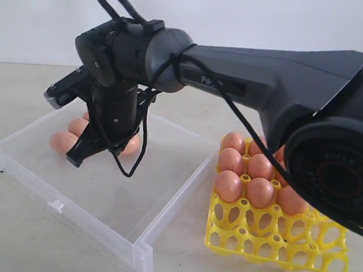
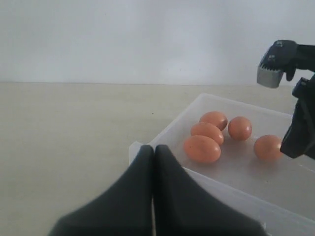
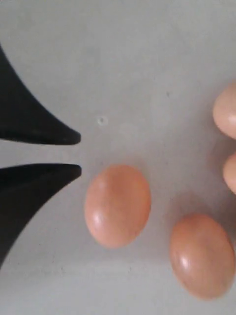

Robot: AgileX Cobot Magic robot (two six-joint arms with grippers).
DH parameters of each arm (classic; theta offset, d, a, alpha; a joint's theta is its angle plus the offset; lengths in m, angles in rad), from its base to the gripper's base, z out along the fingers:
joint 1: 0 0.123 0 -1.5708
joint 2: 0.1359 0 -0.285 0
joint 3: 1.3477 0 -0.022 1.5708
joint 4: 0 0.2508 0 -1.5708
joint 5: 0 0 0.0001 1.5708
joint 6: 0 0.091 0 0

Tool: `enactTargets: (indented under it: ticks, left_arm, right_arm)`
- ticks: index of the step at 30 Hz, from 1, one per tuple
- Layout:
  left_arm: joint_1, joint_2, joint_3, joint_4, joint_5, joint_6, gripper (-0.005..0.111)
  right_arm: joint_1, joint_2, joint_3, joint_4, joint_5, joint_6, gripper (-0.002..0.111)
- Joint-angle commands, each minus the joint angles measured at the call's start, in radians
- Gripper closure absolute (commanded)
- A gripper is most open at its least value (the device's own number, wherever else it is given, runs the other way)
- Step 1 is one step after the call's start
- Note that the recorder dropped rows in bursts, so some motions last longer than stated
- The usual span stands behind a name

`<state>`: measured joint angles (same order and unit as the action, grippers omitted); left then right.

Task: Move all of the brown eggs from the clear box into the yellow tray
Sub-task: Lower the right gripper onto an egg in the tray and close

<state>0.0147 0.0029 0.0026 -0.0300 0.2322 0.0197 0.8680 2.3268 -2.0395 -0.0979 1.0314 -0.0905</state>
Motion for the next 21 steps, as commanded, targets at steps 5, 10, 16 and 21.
enactTargets:
  ticks: [5, 10, 16, 21]
  left_arm:
    - [-0.004, -0.003, -0.003, -0.005, 0.0, 0.001, 0.111]
    - [-0.004, -0.003, -0.003, -0.005, 0.0, 0.001, 0.111]
    - [-0.004, -0.003, -0.003, -0.005, 0.0, 0.001, 0.111]
    - [-0.004, -0.003, -0.003, -0.005, 0.0, 0.001, 0.111]
  right_arm:
    - [-0.083, -0.023, -0.026, -0.011, -0.067, 0.234, 0.05]
    - [-0.105, -0.016, -0.026, 0.098, -0.095, 0.27, 0.049]
    - [-0.105, 0.02, -0.026, 0.175, -0.193, 0.319, 0.049]
    - [-0.103, 0.077, -0.026, 0.211, -0.286, 0.357, 0.049]
